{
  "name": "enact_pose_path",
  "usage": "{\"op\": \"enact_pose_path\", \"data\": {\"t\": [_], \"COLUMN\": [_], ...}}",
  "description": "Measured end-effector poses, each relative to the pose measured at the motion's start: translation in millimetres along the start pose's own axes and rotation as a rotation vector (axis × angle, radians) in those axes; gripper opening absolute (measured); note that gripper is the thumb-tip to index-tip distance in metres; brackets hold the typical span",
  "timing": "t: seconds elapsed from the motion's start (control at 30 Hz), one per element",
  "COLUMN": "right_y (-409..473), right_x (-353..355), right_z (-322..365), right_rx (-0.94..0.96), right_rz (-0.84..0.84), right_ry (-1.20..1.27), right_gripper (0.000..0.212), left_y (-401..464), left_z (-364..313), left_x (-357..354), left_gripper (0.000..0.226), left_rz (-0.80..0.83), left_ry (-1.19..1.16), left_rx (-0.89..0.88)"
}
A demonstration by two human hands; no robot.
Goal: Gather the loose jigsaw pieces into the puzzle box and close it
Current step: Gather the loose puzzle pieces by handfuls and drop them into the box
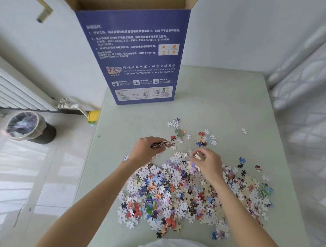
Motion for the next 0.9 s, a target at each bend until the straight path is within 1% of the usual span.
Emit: {"op": "enact_pose_path", "data": {"t": [0.1, 0.17, 0.33, 0.43, 0.53, 0.57, 0.63, 0.73, 0.8, 0.9], "right_y": [7.8, 21.1, 72.7, 108.2, 147.0, 160.1, 187.7, 220.2, 232.9, 240.6], "right_x": [23.7, 44.8, 106.9, 137.1, 157.8, 161.9, 166.4, 164.4, 157.7, 139.7], "right_z": [29.0, 58.1, 152.5, 208.4, 254.6, 267.0, 288.8, 313.1, 324.8, 329.6], "right_rx": [0.087, 0.184, 0.463, 0.581, 0.671, 0.690, 0.723, 0.784, 0.862, 1.014], "right_rz": [-0.070, -0.096, -0.196, -0.239, -0.270, -0.280, -0.311, -0.366, -0.379, -0.332], "right_ry": [0.083, 0.133, 0.128, 0.139, 0.142, 0.137, 0.131, 0.052, -0.034, -0.181], "right_gripper": [0.015, 0.015, 0.018, 0.019, 0.017, 0.017, 0.017, 0.015, 0.014, 0.011], "left_y": [-1.2, 2.8, 25.3, 48.0, 78.5, 88.3, 106.9, 125.5, 132.6, 135.0], "left_z": [-26.0, -49.4, -110.5, -140.0, -152.1, -152.6, -151.2, -143.2, -135.6, -131.0], "left_x": [38.8, 74.6, 176.7, 237.7, 287.5, 298.8, 313.6, 317.4, 316.5, 315.3], "left_gripper": [0.026, 0.026, 0.028, 0.028, 0.027, 0.029, 0.031, 0.029, 0.028, 0.027], "left_rz": [-0.079, -0.145, -0.362, -0.497, -0.583, -0.603, -0.607, -0.494, -0.448, -0.433], "left_ry": [-0.053, -0.064, -0.037, -0.029, -0.035, 0.004, 0.175, 0.398, 0.453, 0.433], "left_rx": [-0.108, -0.203, -0.395, -0.457, -0.451, -0.444, -0.438, -0.425, -0.380, -0.369]}}
Point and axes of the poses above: each hand's wrist, its own y-axis towards the middle knuckle, its own x-axis out of the back of the hand, z = x × y, the point moved 3 cm from there along y, towards the middle knuckle, and after that the axes turned 8 degrees about x, right-handed, at the moved point
